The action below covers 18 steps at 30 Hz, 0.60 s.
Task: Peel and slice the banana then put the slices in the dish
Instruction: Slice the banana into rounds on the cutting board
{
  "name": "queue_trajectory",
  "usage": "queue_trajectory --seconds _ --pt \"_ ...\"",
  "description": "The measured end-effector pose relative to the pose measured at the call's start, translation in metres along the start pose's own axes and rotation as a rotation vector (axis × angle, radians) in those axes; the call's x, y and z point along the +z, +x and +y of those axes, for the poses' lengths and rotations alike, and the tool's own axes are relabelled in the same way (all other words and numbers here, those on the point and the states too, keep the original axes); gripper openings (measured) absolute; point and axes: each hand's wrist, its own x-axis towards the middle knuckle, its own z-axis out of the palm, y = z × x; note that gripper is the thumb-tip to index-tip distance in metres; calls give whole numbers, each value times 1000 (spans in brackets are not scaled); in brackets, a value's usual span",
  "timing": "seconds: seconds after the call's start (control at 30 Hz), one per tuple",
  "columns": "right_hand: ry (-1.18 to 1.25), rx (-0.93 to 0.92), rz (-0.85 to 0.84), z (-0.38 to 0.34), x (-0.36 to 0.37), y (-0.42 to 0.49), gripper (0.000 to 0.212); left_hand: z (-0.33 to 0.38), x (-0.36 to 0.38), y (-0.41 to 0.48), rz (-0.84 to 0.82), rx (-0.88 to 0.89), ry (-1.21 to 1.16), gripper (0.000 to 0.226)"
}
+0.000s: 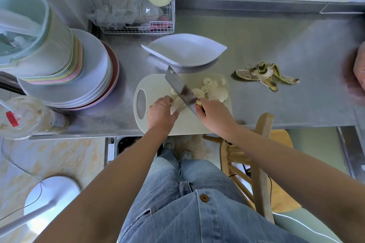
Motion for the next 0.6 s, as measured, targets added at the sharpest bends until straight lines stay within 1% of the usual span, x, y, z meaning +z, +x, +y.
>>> queue_trajectory --seconds 0.1,0.33,0.6 --pt "0 -10 10 -3 1 1 24 0 -3 0 24 -19 -1 32" --pt "6 -61 32 -16 1 6 24 -12 -6 -1 39 -74 17 33" --pt "-25 -75 19 -19 4 9 25 -15 -4 0 40 -79 23 31"
